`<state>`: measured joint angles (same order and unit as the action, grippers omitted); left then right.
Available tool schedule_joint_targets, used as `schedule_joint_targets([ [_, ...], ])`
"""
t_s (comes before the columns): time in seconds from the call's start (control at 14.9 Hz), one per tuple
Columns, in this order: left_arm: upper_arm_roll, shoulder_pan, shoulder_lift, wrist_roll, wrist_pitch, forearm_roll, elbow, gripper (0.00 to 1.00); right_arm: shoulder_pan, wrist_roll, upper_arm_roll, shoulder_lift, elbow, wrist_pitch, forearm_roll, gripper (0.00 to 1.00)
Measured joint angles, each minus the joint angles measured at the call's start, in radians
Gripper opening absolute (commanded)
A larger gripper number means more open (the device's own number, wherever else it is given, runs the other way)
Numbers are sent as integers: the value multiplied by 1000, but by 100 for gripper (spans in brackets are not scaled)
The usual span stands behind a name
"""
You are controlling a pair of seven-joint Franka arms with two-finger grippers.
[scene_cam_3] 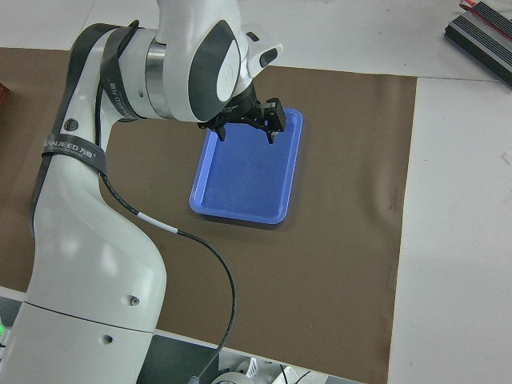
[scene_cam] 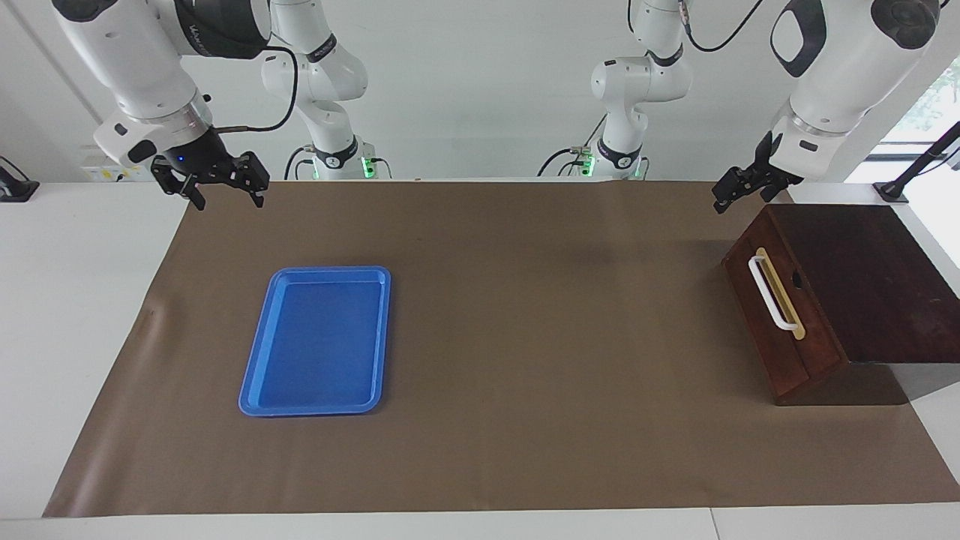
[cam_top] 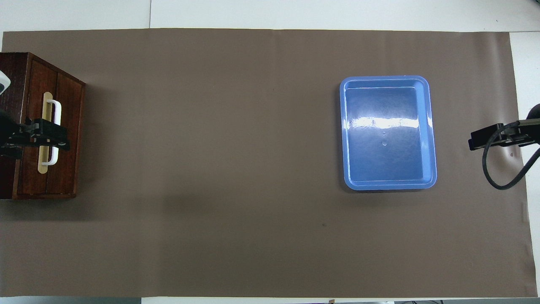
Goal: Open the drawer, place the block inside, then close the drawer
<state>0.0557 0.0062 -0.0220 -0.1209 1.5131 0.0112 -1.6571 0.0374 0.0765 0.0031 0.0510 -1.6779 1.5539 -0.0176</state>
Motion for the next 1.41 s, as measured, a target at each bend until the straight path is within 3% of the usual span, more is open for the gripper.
schedule_joint_targets([
  [1.41,36,-3,1,80,-18,-5,13,100,0,0,0,0,0,0,0,100],
])
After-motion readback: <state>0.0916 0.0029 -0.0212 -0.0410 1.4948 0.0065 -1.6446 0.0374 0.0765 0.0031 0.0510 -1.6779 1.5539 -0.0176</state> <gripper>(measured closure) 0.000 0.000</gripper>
